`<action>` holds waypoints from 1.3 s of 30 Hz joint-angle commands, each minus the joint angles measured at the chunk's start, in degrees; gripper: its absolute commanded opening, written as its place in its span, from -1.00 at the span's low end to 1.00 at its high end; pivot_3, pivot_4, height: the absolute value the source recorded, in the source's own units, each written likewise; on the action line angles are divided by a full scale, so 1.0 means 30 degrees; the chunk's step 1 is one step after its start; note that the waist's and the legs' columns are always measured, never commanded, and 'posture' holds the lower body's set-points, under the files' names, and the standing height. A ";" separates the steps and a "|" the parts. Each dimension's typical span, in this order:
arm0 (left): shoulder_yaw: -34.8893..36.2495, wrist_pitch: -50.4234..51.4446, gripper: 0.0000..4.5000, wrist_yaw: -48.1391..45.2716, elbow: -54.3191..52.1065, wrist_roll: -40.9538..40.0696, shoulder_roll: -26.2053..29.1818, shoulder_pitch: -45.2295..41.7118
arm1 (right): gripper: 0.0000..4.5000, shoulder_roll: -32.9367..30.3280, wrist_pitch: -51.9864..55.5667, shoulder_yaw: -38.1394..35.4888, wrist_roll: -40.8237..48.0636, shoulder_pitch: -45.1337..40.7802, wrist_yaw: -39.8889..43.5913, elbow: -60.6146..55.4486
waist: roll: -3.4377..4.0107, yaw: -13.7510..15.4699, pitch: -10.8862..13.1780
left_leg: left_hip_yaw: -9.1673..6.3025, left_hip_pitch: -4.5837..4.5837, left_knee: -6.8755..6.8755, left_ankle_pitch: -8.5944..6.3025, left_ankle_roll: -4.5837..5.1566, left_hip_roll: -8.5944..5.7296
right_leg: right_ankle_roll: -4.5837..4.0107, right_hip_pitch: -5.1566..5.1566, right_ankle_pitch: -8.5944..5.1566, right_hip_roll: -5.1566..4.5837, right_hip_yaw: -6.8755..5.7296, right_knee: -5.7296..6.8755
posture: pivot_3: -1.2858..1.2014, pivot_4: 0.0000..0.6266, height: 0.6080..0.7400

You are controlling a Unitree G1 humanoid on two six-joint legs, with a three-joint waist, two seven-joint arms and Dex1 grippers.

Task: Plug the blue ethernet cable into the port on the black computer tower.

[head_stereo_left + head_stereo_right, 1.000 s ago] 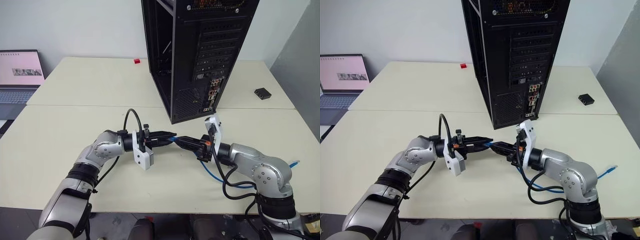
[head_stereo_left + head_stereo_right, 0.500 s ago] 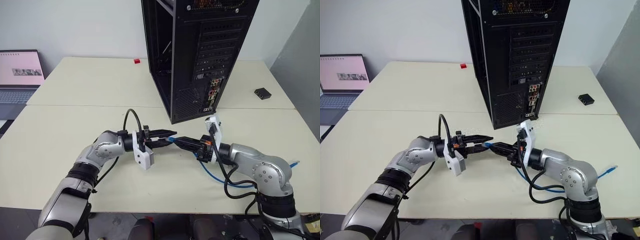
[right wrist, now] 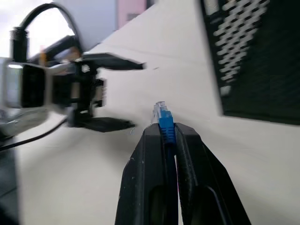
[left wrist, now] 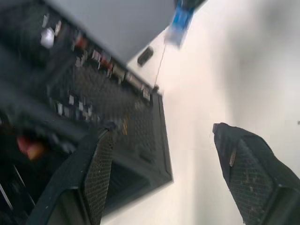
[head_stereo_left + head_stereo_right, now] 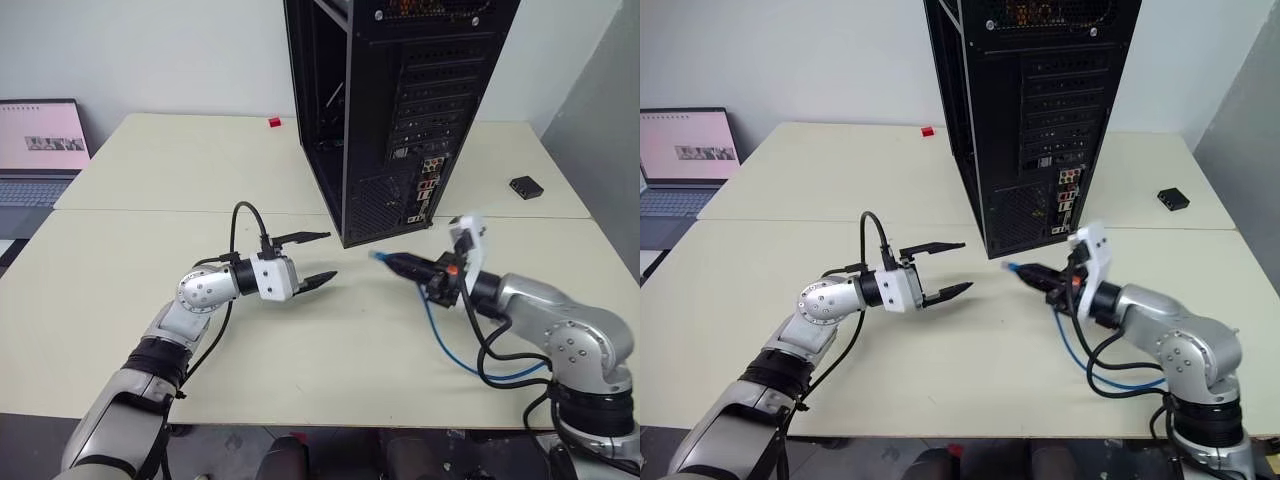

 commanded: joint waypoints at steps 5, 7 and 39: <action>0.0556 1.1903 0.55 -0.0267 -0.8863 -0.4521 0.0218 0.0928 | -1.00 0.0497 -0.3999 0.1061 -0.5014 -0.1515 -0.3288 0.0627 | 0.0000 -0.0096 0.0000 | 0.0007 0.0002 -0.0003 0.0000 0.0000 0.0006 | 0.0001 0.0000 -0.0001 0.0004 0.0013 -0.0001 | 0.03 -0.52 1.00; 0.0594 1.3971 0.55 0.0453 -1.0263 -0.4516 0.0002 0.0848 | -1.00 0.0736 -0.4847 0.1514 -0.6405 -0.1643 -0.4150 0.1215 | 0.0001 -0.0100 0.0000 | 0.0002 0.0001 -0.0004 0.0000 -0.0001 0.0006 | 0.0001 -0.0001 -0.0001 0.0005 0.0009 -0.0003 | 0.03 -0.52 1.00; 0.0892 1.9823 0.55 0.2556 -1.4161 -0.3305 -0.1927 0.1508 | -1.00 0.3954 -1.0261 0.1735 -1.0233 -0.3314 -0.5047 0.6986 | 0.0005 0.0004 0.0003 | 0.0052 0.0012 -0.0015 0.0003 -0.0007 0.0002 | -0.0003 -0.0008 0.0001 -0.0002 0.0062 -0.0014 | 0.03 -0.52 1.00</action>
